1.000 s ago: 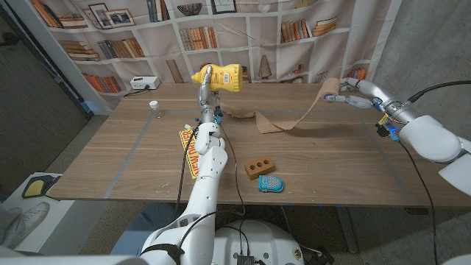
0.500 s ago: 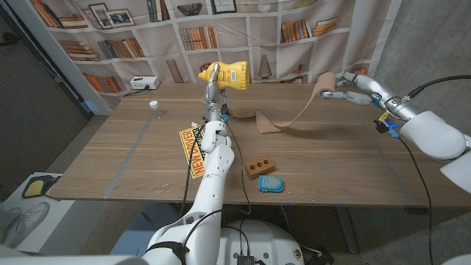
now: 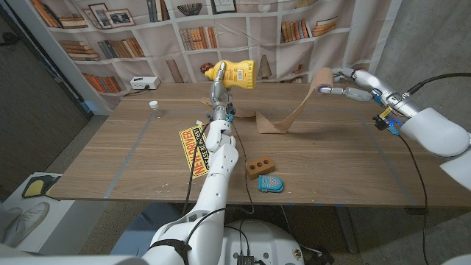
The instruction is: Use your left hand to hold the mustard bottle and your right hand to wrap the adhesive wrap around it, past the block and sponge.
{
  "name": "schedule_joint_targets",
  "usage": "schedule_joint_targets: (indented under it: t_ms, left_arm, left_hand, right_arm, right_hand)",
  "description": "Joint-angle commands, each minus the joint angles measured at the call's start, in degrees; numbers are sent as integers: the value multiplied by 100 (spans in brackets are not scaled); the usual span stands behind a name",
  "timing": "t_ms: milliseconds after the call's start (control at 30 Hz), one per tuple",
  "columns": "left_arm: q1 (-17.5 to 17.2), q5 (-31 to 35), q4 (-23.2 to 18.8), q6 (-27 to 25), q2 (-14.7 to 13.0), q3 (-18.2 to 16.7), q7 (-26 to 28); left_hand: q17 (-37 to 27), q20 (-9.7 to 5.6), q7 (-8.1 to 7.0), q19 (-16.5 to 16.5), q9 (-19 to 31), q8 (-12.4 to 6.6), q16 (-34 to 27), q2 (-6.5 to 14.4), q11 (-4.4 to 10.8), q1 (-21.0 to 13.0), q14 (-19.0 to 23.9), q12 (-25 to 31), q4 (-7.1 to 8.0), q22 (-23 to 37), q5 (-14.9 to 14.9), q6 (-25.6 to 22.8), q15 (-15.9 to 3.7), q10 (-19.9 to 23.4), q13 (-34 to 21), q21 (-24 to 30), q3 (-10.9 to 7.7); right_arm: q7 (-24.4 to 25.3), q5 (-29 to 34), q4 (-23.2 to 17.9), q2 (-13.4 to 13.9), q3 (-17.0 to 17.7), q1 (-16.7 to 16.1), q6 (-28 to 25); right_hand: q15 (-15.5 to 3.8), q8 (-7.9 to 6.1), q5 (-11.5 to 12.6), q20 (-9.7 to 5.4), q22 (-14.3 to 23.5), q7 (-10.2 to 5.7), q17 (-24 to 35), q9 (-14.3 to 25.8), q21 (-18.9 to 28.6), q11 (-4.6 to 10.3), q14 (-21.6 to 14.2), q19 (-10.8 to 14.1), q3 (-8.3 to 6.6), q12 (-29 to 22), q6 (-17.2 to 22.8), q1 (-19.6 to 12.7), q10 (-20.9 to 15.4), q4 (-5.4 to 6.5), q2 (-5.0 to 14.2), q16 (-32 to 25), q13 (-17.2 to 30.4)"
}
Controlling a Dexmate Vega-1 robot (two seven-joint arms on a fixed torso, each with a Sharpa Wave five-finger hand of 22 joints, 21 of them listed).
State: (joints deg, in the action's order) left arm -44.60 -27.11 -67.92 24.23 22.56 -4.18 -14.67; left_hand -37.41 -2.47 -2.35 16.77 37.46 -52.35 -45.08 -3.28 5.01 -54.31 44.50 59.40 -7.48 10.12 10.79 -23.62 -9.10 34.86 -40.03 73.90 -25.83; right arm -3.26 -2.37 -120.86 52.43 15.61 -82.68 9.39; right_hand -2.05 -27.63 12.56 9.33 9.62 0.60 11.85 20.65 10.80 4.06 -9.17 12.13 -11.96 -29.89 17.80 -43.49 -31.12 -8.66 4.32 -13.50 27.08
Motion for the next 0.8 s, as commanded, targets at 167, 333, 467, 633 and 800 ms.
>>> schedule_joint_targets:
  t_ms: [167,333,467,633,800]
  left_arm:
    - [205,126,380,2,71,22,-91]
    - [243,205,505,16,81,11,-69]
    - [277,257,596,16,75,5,-82]
    - [318,297,716,25,83,-2,-128]
    - [476,336,1016,165,101,-51,-201]
  left_hand:
    - [-19,-9,-30,11,-10,-34,24,1407,7,-1378,-3,50,-19,21,-12,-16,-15,10,-1,-32,-47]
    - [-28,-5,-29,9,-23,-42,30,1405,15,-1374,-9,58,-21,21,-14,-18,1,10,7,-35,-50]
    - [-28,-9,-40,8,-34,-52,40,1405,19,-1371,-9,65,-22,22,-14,-23,2,24,22,-37,-53]
    - [-27,-10,-42,9,-36,-69,51,1409,26,-1367,-4,76,-22,22,-15,-17,9,12,19,-39,-60]
    - [-34,-12,-45,10,-46,-71,60,1407,10,-1361,-17,72,-21,21,-17,-1,4,2,37,-44,-62]
  right_arm:
    - [-121,-238,114,-87,-114,209,462]
    - [-137,-266,115,-80,-143,253,518]
    - [-119,-264,162,-73,-218,361,594]
    - [-120,-326,243,-48,-360,554,704]
    - [-156,-395,324,17,-526,725,777]
  right_hand:
    - [-345,-59,25,15,16,-536,30,34,-2,13,-65,-1,-76,-20,596,11,-76,14,50,-6,-2]
    - [-351,-74,25,17,15,-530,30,27,-2,3,-66,-2,-82,5,637,5,-64,12,52,-4,-20]
    - [-349,-74,27,24,15,-530,28,20,-2,-2,-63,-3,-89,23,641,-7,-66,7,55,-2,-36]
    - [-346,-77,26,26,15,-523,27,12,-1,-5,-57,-2,-92,40,656,-9,-78,6,51,0,-52]
    - [-339,-78,25,43,14,-515,26,2,-2,-7,-61,-5,-93,59,667,-6,-92,9,48,-2,-71]
